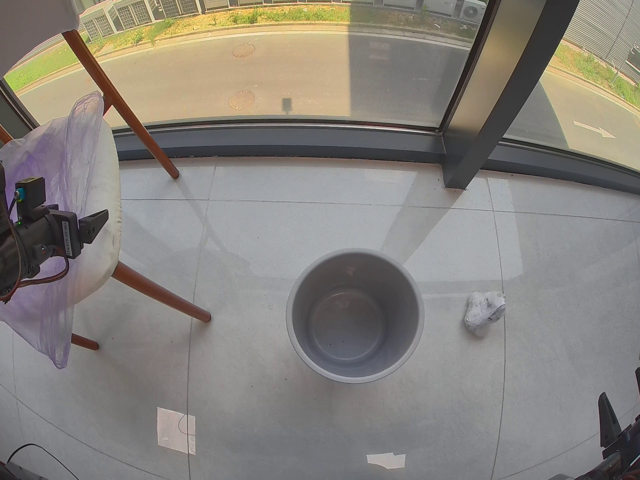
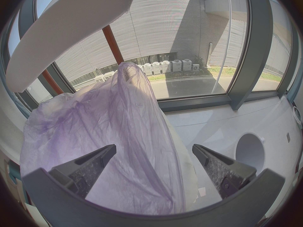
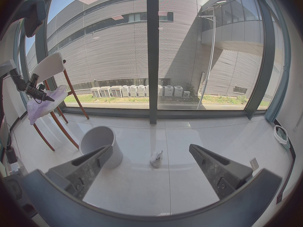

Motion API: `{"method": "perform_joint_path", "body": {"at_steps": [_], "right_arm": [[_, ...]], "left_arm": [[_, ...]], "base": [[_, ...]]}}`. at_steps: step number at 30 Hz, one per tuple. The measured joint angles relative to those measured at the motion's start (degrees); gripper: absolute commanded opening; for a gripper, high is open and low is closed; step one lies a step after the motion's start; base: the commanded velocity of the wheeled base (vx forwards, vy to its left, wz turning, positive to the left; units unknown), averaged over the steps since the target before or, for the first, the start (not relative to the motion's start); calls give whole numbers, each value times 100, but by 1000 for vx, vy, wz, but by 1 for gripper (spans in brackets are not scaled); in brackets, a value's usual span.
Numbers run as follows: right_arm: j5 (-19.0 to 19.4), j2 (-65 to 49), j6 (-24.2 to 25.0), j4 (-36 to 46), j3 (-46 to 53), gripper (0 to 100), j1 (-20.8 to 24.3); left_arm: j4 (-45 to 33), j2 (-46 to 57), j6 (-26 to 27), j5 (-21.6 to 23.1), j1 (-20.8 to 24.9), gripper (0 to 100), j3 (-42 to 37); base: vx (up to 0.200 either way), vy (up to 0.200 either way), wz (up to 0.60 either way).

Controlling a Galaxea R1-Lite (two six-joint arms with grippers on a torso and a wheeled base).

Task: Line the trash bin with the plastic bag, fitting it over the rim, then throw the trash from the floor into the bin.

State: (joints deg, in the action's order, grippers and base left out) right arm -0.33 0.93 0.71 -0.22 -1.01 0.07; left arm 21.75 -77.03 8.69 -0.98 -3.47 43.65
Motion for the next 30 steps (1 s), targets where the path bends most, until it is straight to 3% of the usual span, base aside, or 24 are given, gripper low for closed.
{"method": "perform_joint_path", "body": {"at_steps": [2,3,20,30], "right_arm": [[1,0,0,-2,0,100,0],[0,0,0,-2,0,100,0],[0,0,-2,-2,2,100,2],[0,0,-2,-2,2,100,0]], "left_arm": [[11,-98,-2,7,-5,100,77],[11,-138,0,9,-5,0,100],[121,-332,-112,24,-101,0,129],[100,746,-295,329,-427,0,-256]], "base": [[0,0,0],[0,0,0],[0,0,0],[0,0,0]]}}
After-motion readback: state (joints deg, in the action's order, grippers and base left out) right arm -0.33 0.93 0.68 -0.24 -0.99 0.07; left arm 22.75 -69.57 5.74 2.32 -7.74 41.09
